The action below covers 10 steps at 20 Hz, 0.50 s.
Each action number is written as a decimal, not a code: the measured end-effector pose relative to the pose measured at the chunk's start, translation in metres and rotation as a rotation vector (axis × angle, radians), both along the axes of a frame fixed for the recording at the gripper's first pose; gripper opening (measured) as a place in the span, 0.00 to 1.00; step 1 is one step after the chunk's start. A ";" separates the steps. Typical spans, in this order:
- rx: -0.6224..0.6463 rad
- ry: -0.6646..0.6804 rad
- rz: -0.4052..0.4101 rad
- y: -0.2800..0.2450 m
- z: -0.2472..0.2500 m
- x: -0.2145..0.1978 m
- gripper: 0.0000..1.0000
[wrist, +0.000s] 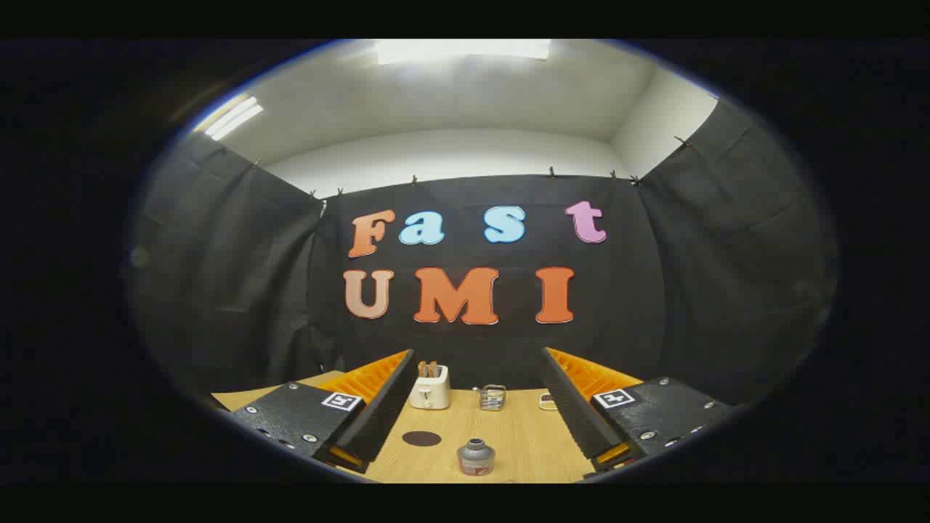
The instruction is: Take the bottle from table, then pour the juice into the cup, finally place the bottle on the coaster
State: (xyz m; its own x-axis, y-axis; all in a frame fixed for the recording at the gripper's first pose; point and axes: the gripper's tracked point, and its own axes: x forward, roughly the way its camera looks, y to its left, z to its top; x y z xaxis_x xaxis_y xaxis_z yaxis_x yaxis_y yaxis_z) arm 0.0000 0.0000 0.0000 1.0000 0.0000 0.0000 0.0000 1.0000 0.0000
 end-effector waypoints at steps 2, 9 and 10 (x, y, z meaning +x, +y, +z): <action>0.012 -0.002 0.022 0.001 0.003 -0.002 1.00; 0.014 -0.017 0.012 -0.005 0.005 0.000 1.00; 0.010 -0.011 0.010 -0.006 0.002 0.001 1.00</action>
